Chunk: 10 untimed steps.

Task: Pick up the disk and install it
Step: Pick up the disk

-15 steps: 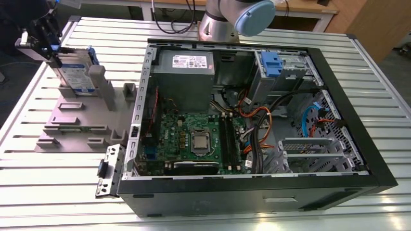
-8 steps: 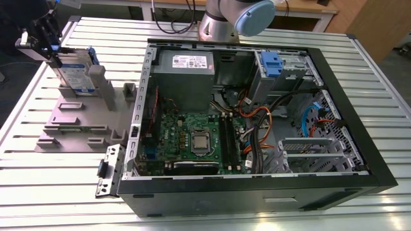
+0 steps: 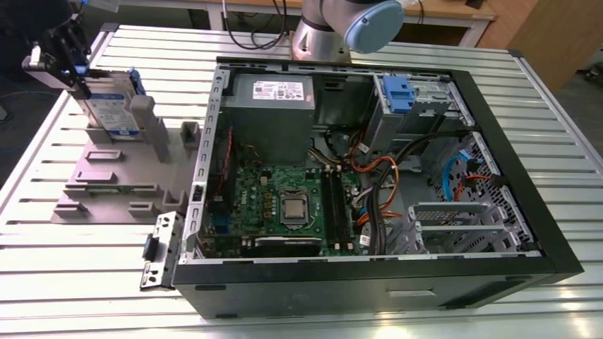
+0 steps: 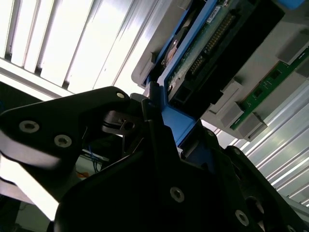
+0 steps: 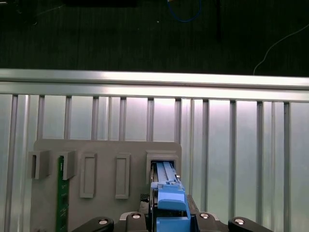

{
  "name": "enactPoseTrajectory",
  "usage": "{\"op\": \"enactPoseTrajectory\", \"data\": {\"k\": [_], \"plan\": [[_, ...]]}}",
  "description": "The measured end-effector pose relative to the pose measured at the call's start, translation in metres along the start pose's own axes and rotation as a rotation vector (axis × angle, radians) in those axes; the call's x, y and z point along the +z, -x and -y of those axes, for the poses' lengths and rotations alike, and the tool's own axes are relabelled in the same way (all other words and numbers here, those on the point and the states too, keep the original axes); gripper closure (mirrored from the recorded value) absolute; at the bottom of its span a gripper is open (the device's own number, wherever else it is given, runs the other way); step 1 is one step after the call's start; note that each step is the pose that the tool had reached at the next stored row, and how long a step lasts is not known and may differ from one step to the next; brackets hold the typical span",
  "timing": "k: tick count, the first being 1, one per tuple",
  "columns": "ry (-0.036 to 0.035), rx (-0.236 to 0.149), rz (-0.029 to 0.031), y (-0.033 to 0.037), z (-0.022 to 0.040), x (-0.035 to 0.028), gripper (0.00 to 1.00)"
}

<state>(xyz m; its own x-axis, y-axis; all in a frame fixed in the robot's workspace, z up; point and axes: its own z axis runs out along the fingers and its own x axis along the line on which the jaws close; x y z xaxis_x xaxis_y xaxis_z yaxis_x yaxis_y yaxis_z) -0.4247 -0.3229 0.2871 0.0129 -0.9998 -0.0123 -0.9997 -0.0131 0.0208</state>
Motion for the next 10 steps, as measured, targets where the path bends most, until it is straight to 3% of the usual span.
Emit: {"op": "enactPoseTrajectory", "data": {"k": [10], "plan": [[0.0000,0.000,0.0000,0.0001,-0.0001,-0.0058,0.63]]}}
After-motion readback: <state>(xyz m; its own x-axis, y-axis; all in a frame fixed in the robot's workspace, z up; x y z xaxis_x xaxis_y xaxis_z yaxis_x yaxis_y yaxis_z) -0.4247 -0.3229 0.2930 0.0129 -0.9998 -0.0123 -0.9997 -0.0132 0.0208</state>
